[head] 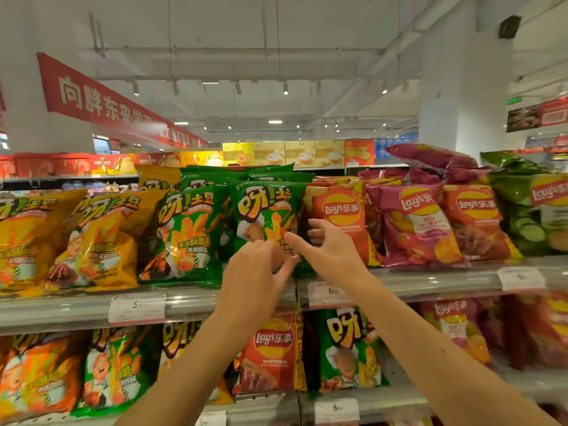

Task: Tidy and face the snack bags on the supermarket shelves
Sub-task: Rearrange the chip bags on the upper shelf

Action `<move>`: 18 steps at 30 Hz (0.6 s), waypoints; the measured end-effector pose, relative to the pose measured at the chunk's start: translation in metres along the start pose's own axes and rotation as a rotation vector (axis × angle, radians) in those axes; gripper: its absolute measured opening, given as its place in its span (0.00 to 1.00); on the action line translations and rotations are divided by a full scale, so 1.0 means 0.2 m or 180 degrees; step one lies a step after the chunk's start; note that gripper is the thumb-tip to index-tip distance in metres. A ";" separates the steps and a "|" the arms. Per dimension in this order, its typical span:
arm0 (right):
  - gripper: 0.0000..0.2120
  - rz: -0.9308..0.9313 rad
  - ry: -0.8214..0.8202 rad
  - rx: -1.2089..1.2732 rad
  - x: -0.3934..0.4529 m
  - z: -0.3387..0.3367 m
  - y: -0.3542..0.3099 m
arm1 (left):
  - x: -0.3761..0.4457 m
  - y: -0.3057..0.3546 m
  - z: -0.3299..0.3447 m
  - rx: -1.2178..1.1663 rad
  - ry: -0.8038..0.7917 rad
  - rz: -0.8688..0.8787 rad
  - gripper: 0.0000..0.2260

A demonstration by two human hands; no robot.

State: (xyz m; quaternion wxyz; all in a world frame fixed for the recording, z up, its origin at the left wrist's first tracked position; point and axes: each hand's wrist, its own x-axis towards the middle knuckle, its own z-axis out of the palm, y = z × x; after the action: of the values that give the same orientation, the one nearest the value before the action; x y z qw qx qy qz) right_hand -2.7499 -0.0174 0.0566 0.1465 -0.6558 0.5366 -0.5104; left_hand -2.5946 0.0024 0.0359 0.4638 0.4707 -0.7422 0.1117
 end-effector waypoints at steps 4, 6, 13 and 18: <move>0.26 -0.0035 0.0352 0.0149 -0.04 -0.31 0.11 | 0.06 0.24 0.13 -0.0868 0.0016 -0.0250 0.08; 0.21 0.0021 0.0563 0.0191 -0.05 -0.49 0.21 | 0.09 0.37 0.23 -0.1130 -0.0031 -0.0384 0.07; 0.16 0.0394 0.1135 -0.0112 -0.03 -1.14 0.66 | 0.20 0.86 0.64 -0.1396 -0.0328 -0.0950 0.23; 0.29 0.0595 0.1094 -0.0670 0.06 -1.44 0.97 | 0.30 1.04 0.85 -0.1352 -0.0747 -0.1683 0.51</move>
State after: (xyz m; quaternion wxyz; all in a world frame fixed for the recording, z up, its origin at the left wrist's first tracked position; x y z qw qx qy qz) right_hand -3.0968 0.0016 0.0457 0.0302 -0.5183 0.6624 -0.5401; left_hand -2.8690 -0.0254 0.0476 0.4757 0.5492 -0.6497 -0.2237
